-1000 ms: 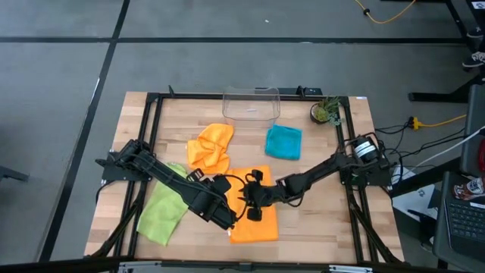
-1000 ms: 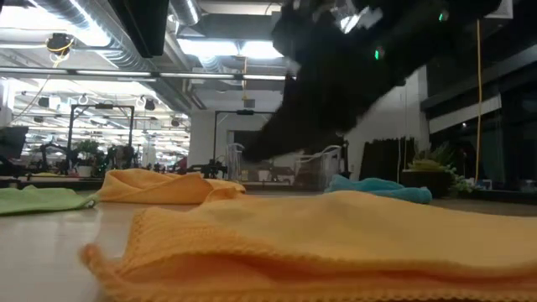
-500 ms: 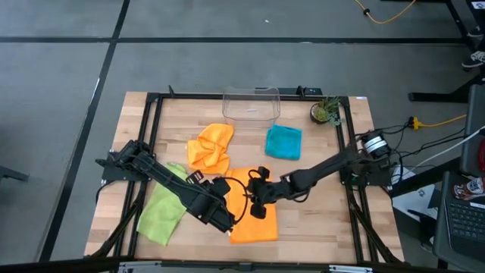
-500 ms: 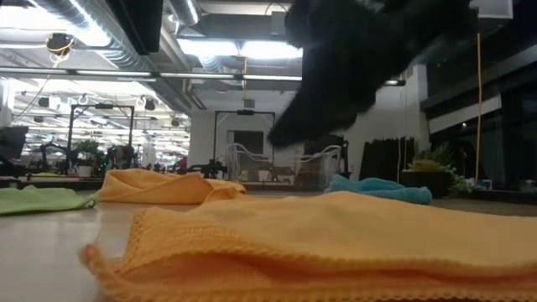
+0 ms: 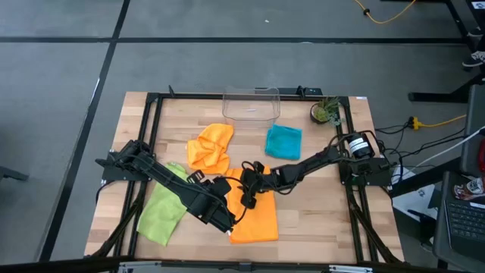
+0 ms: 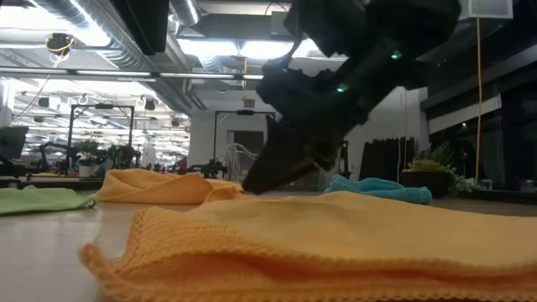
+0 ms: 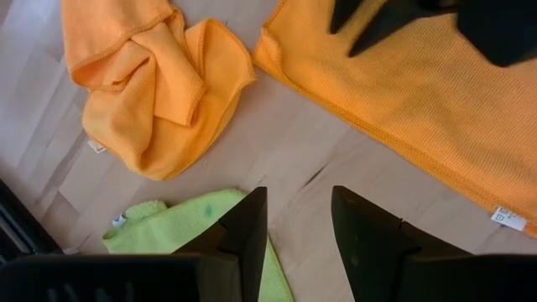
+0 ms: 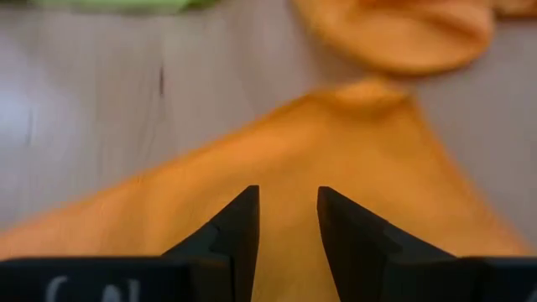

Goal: Fold microfiber towels
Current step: Fold the bottom orange microfiber cloth

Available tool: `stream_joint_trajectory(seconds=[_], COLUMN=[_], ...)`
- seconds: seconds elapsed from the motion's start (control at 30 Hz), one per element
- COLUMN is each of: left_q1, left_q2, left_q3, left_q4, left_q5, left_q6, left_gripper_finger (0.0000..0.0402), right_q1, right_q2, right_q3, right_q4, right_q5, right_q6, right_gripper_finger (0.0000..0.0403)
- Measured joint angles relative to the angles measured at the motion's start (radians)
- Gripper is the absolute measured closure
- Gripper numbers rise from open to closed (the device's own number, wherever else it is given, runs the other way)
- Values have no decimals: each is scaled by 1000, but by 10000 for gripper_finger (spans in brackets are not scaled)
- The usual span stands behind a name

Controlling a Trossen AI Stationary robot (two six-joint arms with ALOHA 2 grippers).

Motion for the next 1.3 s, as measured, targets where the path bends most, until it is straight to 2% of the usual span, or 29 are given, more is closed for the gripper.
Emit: stream_joint_trajectory(seconds=[0.13,0.43,0.57,0.83,0.97,1.1,1.3], left_q1=[0,0,0,0,0,-7,-37], left_q2=[0,0,0,0,0,0,0], left_q3=[0,0,0,0,0,0,0], left_q4=[2,5,5,5,8,12,134], left_q5=[-2,-2,-2,-8,-28,-27,23], left_q6=[0,-2,-3,-2,-1,15,239], left_gripper_finger=[275,275,275,275,275,275,275], right_q1=[-28,-108,-129,-130,-130,-125,-89], right_q2=[6,6,4,-39,-94,-170,-327], right_q3=[0,0,0,24,77,122,155], right_q4=[-18,-116,-117,-89,-181,-370,-645], right_q5=[4,107,106,103,41,-107,-268], right_q6=[3,122,153,68,47,52,141], right_gripper_finger=[277,277,277,277,277,277,277])
